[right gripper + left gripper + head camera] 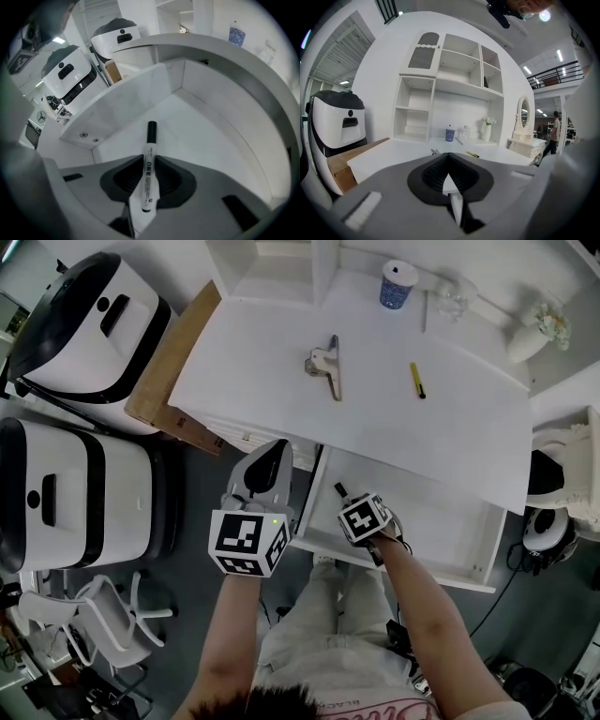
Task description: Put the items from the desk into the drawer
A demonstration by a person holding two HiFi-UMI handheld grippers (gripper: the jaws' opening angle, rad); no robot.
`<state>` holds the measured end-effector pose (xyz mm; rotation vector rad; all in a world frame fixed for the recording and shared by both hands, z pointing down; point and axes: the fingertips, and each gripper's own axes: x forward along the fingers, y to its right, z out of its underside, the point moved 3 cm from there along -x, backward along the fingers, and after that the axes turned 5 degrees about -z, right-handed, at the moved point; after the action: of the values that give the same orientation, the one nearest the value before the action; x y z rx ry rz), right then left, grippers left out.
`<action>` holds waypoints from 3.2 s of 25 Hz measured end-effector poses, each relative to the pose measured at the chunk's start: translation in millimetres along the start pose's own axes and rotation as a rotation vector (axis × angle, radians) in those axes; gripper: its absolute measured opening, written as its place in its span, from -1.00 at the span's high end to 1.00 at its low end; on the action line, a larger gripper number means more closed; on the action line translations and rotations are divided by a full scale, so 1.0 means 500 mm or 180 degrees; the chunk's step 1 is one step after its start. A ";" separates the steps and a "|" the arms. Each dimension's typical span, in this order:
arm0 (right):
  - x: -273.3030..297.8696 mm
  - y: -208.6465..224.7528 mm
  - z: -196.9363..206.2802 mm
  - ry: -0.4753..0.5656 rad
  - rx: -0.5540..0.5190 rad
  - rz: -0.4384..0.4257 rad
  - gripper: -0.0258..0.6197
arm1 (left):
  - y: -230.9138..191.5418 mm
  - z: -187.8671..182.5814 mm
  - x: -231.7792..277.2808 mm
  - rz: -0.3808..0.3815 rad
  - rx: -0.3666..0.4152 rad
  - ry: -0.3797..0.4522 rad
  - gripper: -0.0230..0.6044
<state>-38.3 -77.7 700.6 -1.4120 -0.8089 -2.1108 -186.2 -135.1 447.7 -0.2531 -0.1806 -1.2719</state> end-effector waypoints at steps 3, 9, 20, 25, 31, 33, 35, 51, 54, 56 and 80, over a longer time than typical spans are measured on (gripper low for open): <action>-0.004 -0.010 -0.006 0.0074 0.0089 -0.0094 0.45 | 0.001 -0.002 -0.001 0.0002 -0.0006 0.0002 0.90; -0.028 -0.028 -0.017 0.0157 0.0265 -0.0230 0.04 | -0.001 -0.029 0.001 -0.0013 -0.0014 0.0075 0.90; -0.128 -0.036 -0.060 0.0385 0.0078 -0.0149 0.04 | 0.024 -0.095 -0.017 -0.0005 0.0007 0.0274 0.90; -0.179 -0.044 -0.073 0.0506 -0.0017 -0.0125 0.04 | 0.039 -0.128 -0.024 0.0006 0.0038 0.0386 0.90; -0.255 -0.037 -0.098 0.0749 -0.0120 -0.0053 0.04 | 0.055 -0.169 -0.033 0.0005 0.0074 0.0532 0.90; -0.281 -0.034 -0.108 0.0837 -0.0167 -0.0042 0.04 | 0.059 -0.183 -0.036 0.0001 0.0094 0.0575 0.90; -0.305 -0.031 -0.119 0.0921 -0.0217 -0.0023 0.04 | 0.062 -0.194 -0.038 -0.0003 0.0113 0.0610 0.90; -0.582 -0.005 -0.189 0.2194 -0.0390 0.0651 0.88 | 0.078 -0.267 -0.045 0.0101 0.0233 0.0865 0.90; -0.650 0.013 -0.193 0.2525 -0.0376 0.0928 0.90 | 0.082 -0.279 -0.045 0.0151 0.0269 0.0901 0.90; -0.694 0.025 -0.193 0.2712 -0.0356 0.1128 0.90 | 0.084 -0.288 -0.043 0.0185 0.0296 0.0927 0.90; -0.821 0.181 -0.233 0.3013 -0.0101 0.1828 0.90 | 0.088 -0.301 0.049 0.0350 0.0343 0.0887 0.90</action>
<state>92.9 -199.2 302.9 -0.4189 0.0170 -1.9675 -138.1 -188.7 306.4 0.0081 0.0038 -1.1706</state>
